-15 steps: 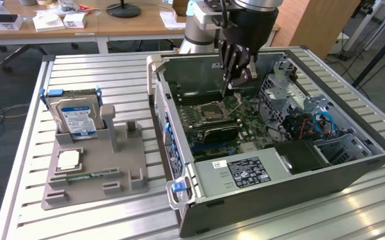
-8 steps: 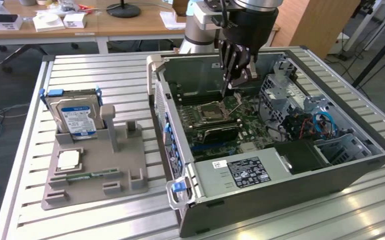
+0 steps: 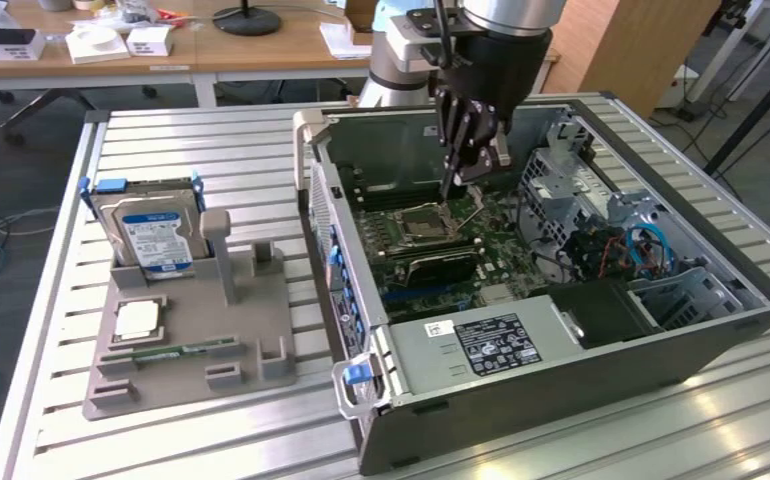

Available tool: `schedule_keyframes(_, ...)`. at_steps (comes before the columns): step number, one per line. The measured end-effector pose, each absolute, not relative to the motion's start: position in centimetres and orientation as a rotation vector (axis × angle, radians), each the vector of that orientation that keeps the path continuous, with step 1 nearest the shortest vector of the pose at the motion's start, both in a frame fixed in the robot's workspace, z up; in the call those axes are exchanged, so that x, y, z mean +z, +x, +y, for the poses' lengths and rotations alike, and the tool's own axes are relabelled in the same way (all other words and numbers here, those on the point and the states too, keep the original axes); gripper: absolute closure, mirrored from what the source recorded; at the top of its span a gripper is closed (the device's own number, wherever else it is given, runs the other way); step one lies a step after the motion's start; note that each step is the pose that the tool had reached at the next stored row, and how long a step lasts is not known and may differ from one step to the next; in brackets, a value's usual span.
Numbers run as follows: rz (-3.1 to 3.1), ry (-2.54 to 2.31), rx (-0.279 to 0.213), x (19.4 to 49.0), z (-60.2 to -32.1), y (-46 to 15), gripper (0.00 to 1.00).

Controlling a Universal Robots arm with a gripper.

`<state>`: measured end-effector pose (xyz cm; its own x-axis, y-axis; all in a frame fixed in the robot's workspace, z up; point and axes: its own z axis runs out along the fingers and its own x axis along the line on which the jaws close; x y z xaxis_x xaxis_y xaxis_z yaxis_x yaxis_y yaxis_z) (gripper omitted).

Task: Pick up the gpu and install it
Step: 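Press down on the gpu until it lock into place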

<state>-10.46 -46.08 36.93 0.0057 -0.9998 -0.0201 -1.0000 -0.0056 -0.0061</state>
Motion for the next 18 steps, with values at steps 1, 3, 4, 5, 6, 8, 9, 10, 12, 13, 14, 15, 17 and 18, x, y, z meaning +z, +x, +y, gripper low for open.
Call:
schedule_keyframes(1,2.202,-2.215,0.015,36.7,-46.1,-10.5,0.9)
schedule_keyframes(3,2.202,-2.215,0.015,36.4,-46.1,-10.5,0.9)
schedule_keyframes(4,2.202,-2.215,0.015,36.2,-46.1,-10.5,0.9)
schedule_keyframes(5,2.202,-2.214,0.016,36.0,-46.1,-10.5,0.9)
schedule_keyframes(6,2.202,-2.214,0.016,35.9,-46.1,-10.5,0.9)
schedule_keyframes(8,2.203,-2.213,0.016,35.6,-46.1,-10.5,0.9)
schedule_keyframes(9,2.203,-2.213,0.016,35.4,-46.1,-10.5,0.9)
schedule_keyframes(10,2.204,-2.213,0.015,35.2,-46.1,-10.5,0.9)
schedule_keyframes(12,2.204,-2.213,0.015,34.9,-46.1,-10.5,0.9)
schedule_keyframes(13,2.204,-2.213,0.015,34.7,-46.1,-10.5,0.9)
schedule_keyframes(14,2.204,-2.213,0.015,34.5,-46.1,-10.5,0.9)
schedule_keyframes(15,2.204,-2.213,0.016,34.3,-46.1,-10.5,0.9)
schedule_keyframes(17,2.204,-2.213,0.015,34.0,-46.1,-10.5,0.9)
schedule_keyframes(18,2.204,-2.212,0.015,33.8,-46.1,-10.5,0.9)
